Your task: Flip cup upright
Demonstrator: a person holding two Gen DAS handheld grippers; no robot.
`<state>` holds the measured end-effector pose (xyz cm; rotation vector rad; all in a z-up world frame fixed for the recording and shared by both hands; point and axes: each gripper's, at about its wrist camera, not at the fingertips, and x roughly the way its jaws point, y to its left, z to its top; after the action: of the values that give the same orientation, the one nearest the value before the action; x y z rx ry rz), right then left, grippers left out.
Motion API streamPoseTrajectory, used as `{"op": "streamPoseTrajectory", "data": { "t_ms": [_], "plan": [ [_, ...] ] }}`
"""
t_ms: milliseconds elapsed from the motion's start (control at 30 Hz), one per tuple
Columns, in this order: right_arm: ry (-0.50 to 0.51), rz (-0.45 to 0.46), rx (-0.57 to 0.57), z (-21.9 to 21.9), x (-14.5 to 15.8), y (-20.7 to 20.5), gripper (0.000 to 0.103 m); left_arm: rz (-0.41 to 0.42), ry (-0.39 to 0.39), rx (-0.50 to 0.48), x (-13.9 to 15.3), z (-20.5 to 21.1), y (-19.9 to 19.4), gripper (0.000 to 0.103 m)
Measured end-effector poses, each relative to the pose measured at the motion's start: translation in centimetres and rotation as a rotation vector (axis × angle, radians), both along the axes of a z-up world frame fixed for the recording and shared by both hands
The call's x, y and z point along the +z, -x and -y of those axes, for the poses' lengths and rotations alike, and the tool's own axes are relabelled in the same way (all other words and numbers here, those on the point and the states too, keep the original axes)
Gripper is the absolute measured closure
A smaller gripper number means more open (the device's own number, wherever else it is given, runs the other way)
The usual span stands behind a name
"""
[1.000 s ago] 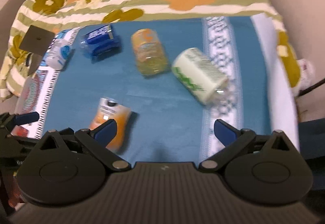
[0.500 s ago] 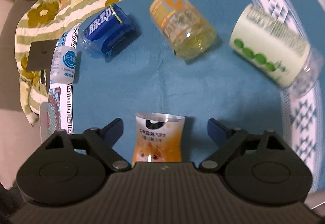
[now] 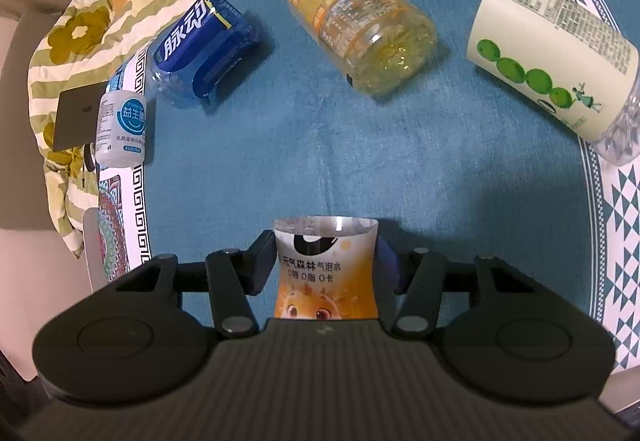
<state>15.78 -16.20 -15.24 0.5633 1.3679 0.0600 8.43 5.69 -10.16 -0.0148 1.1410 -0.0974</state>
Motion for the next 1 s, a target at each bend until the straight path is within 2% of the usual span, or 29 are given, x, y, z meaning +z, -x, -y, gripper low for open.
{"op": "streamPoseTrajectory", "data": {
  "t_ms": [233, 367, 500, 767, 1000],
  "plan": [
    [-0.004, 0.051, 0.005, -0.1, 1.5, 0.7, 0.037, 0.005, 0.002, -0.004, 0.5, 0.1, 0.3, 0.0],
    [0.024, 0.17, 0.003, -0.2, 4.2, 1.7, 0.037, 0.017, 0.004, -0.001, 1.1, 0.0, 0.6, 0.0],
    [0.103, 0.351, -0.01, -1.0, 5.8, 3.2, 0.037, 0.025, 0.005, 0.003, 1.3, -0.1, 1.0, 0.0],
    [0.29, 0.639, 0.015, -3.3, 3.7, 5.1, 0.037, 0.036, -0.008, 0.004, 0.6, -0.4, 2.3, 0.0],
    [0.367, 0.773, 0.036, -4.4, 1.8, 6.5, 0.036, 0.048, -0.014, -0.006, -0.2, -0.7, 2.8, 0.0]
  ]
}}
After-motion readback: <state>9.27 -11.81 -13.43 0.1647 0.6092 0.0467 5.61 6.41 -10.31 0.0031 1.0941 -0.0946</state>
